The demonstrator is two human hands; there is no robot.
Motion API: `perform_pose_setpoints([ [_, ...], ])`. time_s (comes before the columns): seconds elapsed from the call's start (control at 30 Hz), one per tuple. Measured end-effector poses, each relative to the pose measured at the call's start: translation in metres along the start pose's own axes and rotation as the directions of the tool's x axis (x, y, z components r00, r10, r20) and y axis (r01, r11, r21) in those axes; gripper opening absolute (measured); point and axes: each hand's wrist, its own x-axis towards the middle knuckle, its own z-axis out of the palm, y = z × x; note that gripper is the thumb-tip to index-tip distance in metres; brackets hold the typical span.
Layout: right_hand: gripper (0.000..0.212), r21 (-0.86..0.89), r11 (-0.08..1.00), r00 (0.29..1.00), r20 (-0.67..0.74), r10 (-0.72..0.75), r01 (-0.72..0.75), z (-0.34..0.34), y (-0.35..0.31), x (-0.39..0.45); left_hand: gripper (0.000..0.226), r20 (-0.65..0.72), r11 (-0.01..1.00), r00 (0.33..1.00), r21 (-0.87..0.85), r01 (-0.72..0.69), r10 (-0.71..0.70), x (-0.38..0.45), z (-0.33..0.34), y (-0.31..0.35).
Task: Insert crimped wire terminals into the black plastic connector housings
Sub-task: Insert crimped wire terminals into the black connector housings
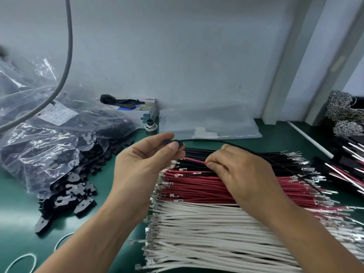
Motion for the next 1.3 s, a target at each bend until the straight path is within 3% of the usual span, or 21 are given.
perform_pose_setpoints([
  [0.1, 0.012, 0.153, 0.988, 1.000, 0.005, -0.020, 0.019, -0.014, -0.001, -0.008, 0.049, 0.022, 0.999, 0.999, 0.034, 0.036, -0.037, 0.002, -0.004, 0.004],
  [0.23, 0.028, 0.243, 0.970, 1.000, 0.006, -0.022, 0.020, -0.023, -0.001, -0.013, 0.041, 0.065, 0.995, 0.993, 0.003, 0.102, -0.102, 0.002, -0.007, 0.004],
  [0.43, 0.007, 0.208, 0.978, 0.993, -0.115, -0.008, 0.032, -0.021, -0.007, -0.014, 0.035, 0.167, 0.981, 0.971, -0.067, 0.182, -0.169, 0.000, -0.005, 0.002],
  [0.6, 0.018, 0.253, 0.967, 0.993, -0.116, 0.002, 0.028, -0.015, -0.008, -0.015, 0.032, 0.194, 0.977, 0.961, -0.039, 0.211, -0.199, -0.001, -0.005, 0.000],
  [0.73, 0.005, 0.275, 0.960, 0.978, -0.206, 0.015, 0.043, -0.019, -0.010, -0.015, 0.033, 0.203, 0.973, 0.953, -0.016, 0.232, -0.224, -0.002, -0.006, 0.000],
  [1.0, 0.008, 0.286, 0.956, 0.958, -0.287, 0.024, 0.061, -0.017, -0.013, -0.017, 0.033, 0.231, 0.970, 0.944, -0.008, 0.244, -0.235, 0.000, -0.008, -0.001],
  [1.2, 0.009, 0.304, 0.949, 0.959, -0.282, 0.013, 0.077, -0.016, -0.010, -0.016, 0.061, 0.280, 0.971, 0.931, 0.022, 0.236, -0.233, 0.000, -0.011, 0.000],
  [1.3, 0.007, 0.317, 0.945, 0.963, -0.270, 0.009, 0.080, -0.016, -0.008, -0.016, 0.060, 0.295, 0.969, 0.924, 0.039, 0.244, -0.244, 0.000, -0.012, 0.001],
])
